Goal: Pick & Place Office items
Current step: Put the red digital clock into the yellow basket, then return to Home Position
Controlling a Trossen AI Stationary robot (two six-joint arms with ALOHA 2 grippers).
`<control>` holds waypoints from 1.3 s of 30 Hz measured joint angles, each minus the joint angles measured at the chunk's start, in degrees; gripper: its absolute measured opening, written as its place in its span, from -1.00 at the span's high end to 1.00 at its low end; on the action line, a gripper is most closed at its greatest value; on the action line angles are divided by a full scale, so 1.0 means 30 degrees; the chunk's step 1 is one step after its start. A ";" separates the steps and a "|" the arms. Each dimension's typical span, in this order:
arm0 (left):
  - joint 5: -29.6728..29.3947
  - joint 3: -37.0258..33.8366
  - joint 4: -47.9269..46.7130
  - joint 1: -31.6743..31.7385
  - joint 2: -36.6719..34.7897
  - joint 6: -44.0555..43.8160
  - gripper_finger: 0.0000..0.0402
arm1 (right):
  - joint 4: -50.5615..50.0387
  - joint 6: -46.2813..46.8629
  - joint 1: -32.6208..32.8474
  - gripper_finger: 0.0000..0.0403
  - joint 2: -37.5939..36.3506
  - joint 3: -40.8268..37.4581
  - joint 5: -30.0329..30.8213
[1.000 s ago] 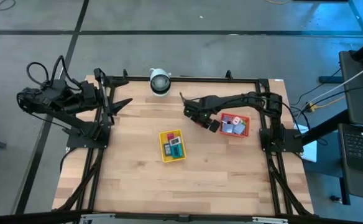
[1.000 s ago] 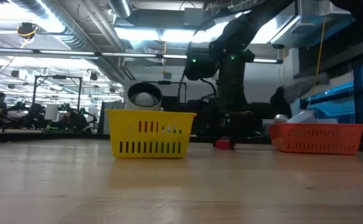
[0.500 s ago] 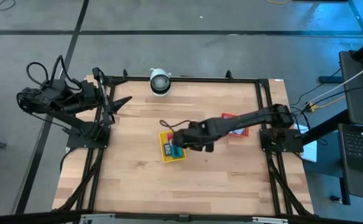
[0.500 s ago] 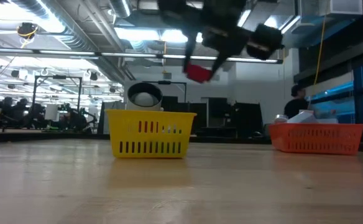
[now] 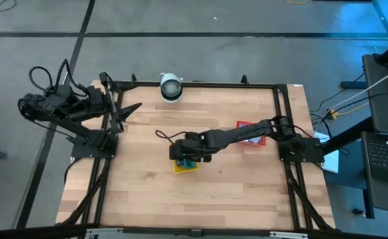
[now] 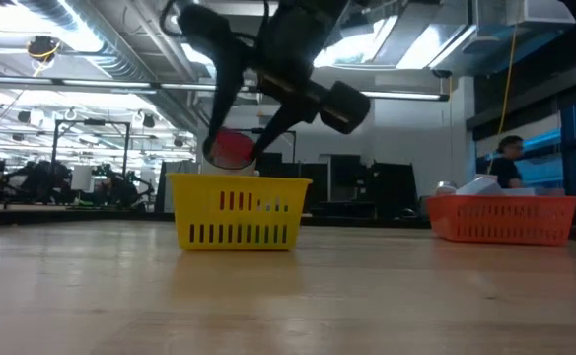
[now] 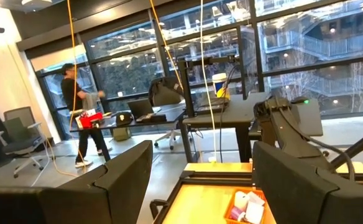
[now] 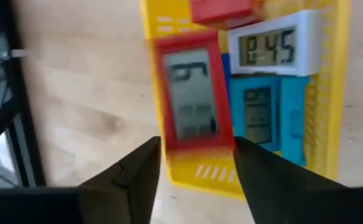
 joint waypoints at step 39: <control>0.6693 -1.8860 1.1526 0.3559 -1.0131 -0.3169 -0.28 | -0.7773 -0.2538 0.8004 -0.29 -1.2661 -0.3891 1.7366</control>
